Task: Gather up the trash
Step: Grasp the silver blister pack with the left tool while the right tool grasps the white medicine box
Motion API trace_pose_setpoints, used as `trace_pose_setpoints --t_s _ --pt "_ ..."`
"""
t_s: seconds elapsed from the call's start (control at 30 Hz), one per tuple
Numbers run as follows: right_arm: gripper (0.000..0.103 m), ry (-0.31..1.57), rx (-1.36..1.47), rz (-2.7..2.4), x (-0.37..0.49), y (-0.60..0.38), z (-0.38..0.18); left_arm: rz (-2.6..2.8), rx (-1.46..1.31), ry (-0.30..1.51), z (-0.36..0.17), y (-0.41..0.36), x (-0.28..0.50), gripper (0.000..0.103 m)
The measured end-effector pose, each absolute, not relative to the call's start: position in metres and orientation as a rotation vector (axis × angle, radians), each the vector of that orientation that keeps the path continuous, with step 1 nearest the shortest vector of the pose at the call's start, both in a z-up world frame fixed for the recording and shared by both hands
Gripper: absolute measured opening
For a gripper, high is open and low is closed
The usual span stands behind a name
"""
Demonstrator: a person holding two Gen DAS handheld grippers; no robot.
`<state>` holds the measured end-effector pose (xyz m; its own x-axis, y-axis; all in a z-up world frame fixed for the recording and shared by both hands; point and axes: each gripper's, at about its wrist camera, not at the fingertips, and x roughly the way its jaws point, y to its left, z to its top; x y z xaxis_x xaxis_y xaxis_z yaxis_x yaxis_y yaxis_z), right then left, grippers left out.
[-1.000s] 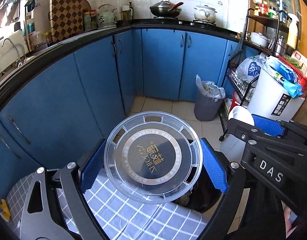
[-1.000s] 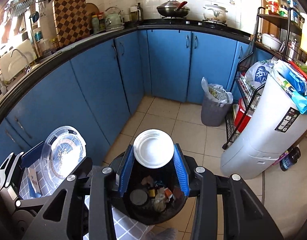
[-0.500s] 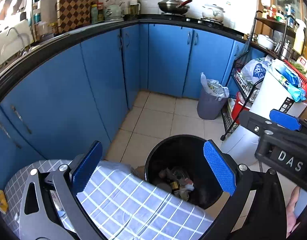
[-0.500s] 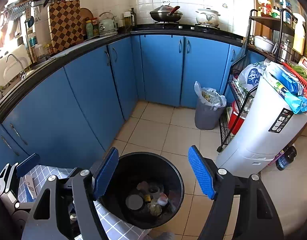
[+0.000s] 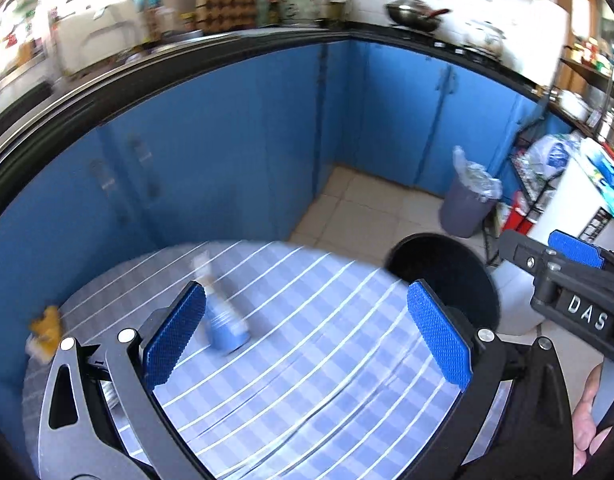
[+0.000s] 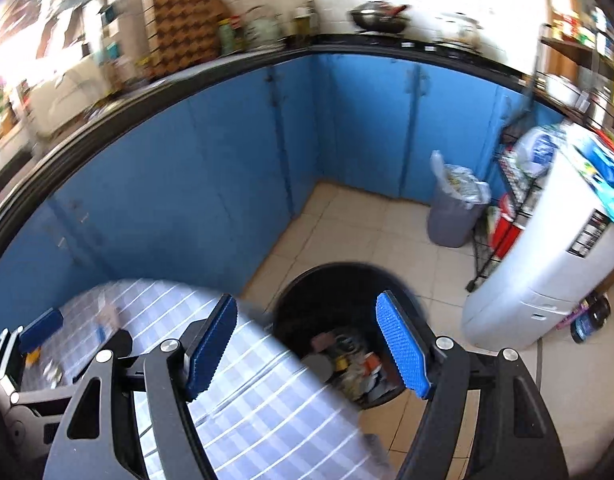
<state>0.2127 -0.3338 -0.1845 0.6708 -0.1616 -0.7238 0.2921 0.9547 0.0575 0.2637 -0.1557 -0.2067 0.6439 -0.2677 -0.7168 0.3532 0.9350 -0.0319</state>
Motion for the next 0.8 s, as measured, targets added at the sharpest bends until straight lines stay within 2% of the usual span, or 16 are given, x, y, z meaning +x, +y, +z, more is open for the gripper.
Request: trace_pose_setpoints --t_s 0.5,0.8 --pt "0.07 0.856 0.024 0.069 0.238 -0.169 -0.204 -0.014 0.028 0.874 -0.237 0.018 0.229 0.099" --pt "0.07 0.87 -0.035 0.191 0.245 -0.108 -0.214 0.111 -0.017 0.886 -0.249 0.078 0.212 0.099"
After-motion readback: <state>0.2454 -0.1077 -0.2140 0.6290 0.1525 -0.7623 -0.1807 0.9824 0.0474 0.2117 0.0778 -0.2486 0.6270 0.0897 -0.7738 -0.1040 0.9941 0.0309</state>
